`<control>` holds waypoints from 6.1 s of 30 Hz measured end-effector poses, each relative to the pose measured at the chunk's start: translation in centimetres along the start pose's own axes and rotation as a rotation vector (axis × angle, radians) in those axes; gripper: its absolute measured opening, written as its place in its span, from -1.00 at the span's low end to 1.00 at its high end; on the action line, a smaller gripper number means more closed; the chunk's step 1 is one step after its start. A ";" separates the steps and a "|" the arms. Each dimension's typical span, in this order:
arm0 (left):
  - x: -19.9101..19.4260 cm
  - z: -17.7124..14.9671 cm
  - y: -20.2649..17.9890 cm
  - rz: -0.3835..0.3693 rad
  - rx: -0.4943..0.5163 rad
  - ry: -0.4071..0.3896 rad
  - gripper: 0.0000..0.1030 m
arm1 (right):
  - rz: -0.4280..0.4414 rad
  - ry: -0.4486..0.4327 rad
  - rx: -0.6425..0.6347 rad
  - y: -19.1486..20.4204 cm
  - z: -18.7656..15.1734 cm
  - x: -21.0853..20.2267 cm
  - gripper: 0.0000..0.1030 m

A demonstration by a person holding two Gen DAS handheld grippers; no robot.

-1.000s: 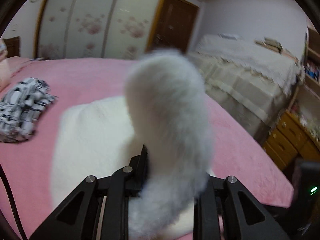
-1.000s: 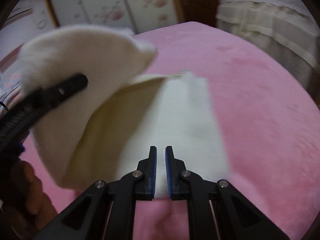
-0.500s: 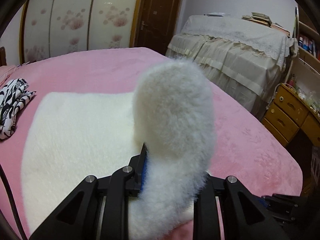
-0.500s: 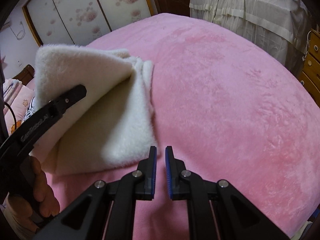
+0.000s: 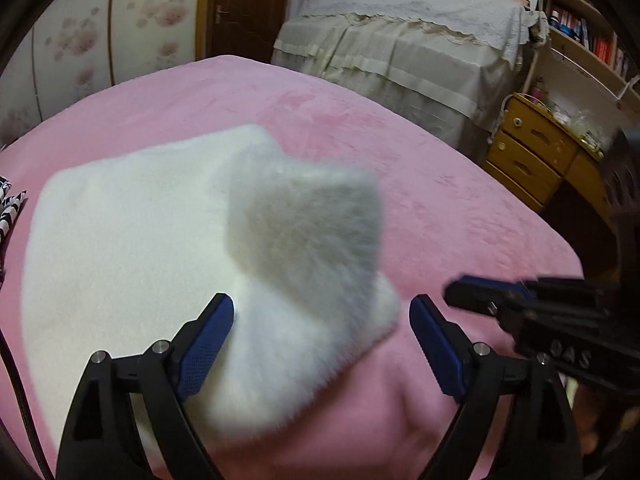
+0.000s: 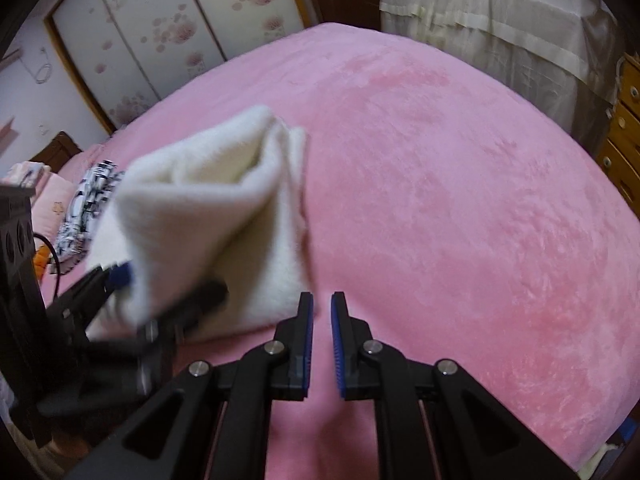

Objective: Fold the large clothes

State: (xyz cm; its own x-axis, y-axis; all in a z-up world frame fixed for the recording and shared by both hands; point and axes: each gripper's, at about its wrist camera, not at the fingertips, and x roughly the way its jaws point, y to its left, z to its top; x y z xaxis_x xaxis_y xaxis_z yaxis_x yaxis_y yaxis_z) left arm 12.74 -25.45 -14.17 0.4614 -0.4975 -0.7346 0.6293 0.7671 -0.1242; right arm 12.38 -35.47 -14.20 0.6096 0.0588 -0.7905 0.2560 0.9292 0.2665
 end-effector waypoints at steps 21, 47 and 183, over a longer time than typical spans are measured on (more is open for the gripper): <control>-5.2 -1.5 16.3 0.155 -0.456 0.118 0.28 | 0.152 0.085 -0.180 7.9 7.7 3.6 -0.79; -1.8 4.9 16.6 0.231 -0.313 0.055 0.30 | -0.005 -0.039 -0.103 4.2 13.2 8.2 0.12; -30.6 3.0 49.1 0.247 -0.489 0.006 0.36 | 0.702 0.116 -0.331 45.1 15.4 10.3 -0.14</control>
State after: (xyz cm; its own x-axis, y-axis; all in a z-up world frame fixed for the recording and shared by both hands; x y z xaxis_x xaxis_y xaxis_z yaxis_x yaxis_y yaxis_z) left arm 31.35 26.23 4.23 0.5543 -0.2770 -0.7848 0.1376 0.9605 -0.2418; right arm 41.75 1.47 -1.88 0.4589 0.6933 -0.5556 -0.4086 0.7200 0.5610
